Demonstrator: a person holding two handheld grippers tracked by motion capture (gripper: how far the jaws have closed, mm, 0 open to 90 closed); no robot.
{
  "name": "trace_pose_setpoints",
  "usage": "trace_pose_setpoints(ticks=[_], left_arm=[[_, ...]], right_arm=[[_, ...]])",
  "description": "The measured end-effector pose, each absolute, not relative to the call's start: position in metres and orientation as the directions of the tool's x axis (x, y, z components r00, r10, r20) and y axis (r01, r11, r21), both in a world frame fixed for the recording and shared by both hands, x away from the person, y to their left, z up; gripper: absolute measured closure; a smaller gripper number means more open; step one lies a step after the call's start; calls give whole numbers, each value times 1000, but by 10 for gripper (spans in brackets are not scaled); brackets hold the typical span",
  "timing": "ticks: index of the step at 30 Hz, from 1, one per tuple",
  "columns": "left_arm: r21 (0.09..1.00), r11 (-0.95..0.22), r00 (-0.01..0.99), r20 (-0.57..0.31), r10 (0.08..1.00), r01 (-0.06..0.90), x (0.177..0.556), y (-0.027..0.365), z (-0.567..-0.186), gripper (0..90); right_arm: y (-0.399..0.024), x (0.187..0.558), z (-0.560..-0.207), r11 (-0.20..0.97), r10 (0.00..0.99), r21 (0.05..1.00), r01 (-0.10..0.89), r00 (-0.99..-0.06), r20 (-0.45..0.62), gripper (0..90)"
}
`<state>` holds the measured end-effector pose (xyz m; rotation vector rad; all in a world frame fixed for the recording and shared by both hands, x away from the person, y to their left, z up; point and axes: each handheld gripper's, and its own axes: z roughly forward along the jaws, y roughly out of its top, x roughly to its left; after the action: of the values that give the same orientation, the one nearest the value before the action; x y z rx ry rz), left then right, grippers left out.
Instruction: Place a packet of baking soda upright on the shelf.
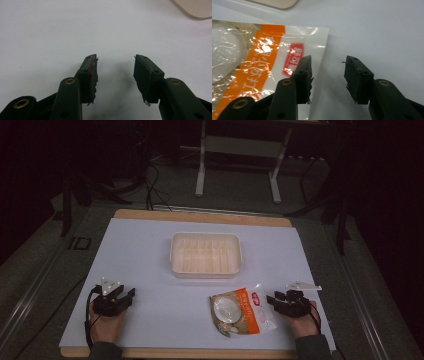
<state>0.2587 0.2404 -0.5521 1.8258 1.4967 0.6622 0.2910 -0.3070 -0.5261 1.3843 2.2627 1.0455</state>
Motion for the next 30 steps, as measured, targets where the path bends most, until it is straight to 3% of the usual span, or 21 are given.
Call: trace_pose_setpoints(ticks=[21, 30], left_arm=[[766, -112, 209, -30, 977, 633, 259, 241, -552, 527], [764, -113, 210, -30, 977, 635, 259, 240, -552, 524]], right_arm=[[-294, 292, -536, 310, 822, 651, 693, -539, 183, 622], [-293, 291, -533, 278, 799, 682, 676, -557, 226, 550]])
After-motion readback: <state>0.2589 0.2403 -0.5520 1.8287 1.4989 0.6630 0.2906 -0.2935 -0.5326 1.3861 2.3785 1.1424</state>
